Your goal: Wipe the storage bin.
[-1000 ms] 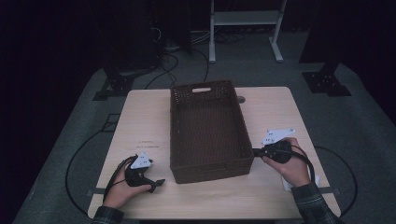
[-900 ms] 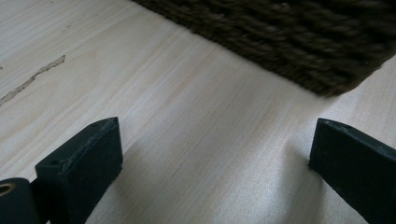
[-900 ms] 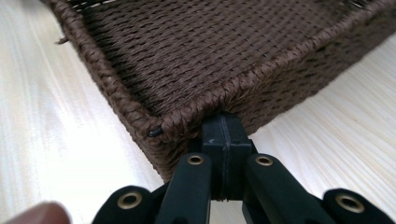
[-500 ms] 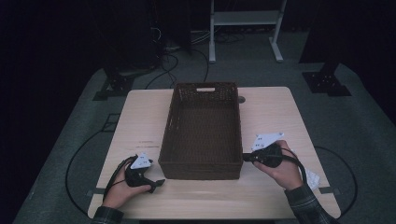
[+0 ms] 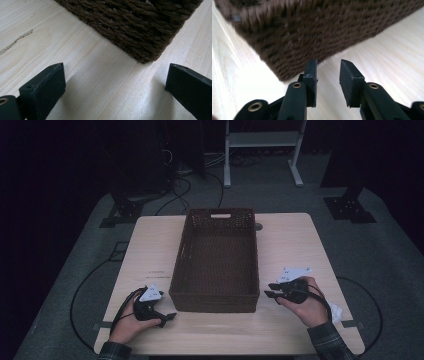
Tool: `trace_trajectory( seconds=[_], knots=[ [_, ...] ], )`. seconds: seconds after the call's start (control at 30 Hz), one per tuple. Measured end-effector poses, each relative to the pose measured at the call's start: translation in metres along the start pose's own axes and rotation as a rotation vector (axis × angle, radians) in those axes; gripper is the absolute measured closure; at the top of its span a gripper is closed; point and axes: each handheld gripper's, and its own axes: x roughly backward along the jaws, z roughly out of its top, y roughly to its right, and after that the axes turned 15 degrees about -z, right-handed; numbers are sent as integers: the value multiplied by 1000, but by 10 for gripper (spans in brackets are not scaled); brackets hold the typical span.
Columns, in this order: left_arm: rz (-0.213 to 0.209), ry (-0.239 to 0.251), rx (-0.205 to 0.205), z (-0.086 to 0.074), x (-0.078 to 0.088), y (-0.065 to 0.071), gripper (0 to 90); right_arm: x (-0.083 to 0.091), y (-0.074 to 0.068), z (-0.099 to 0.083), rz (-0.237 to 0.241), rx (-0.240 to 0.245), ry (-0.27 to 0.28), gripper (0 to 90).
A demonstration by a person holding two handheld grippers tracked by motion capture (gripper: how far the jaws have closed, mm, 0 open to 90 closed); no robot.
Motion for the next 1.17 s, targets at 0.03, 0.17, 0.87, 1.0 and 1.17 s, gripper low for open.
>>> trace_trajectory(
  seconds=[0.03, 0.17, 0.87, 1.0, 1.17],
  knots=[
    [0, 0, 0, 0, 0, 0, 15, 0, -1, -3, -4, 0, -5, 598],
    [0, -1, -1, 0, 0, 0, 15, -3, -6, -15, -28, -14, -18, 512],
    [1, 1, 2, 0, 0, 0, 16, -24, -20, -43, -62, -47, -75, 222],
    [2, 0, 2, 0, 0, 0, 16, -27, -21, -45, -49, -58, -93, 211],
    [2, 0, 2, 0, 0, 0, 16, -28, -21, -46, -32, -71, -87, 214]
  ],
)
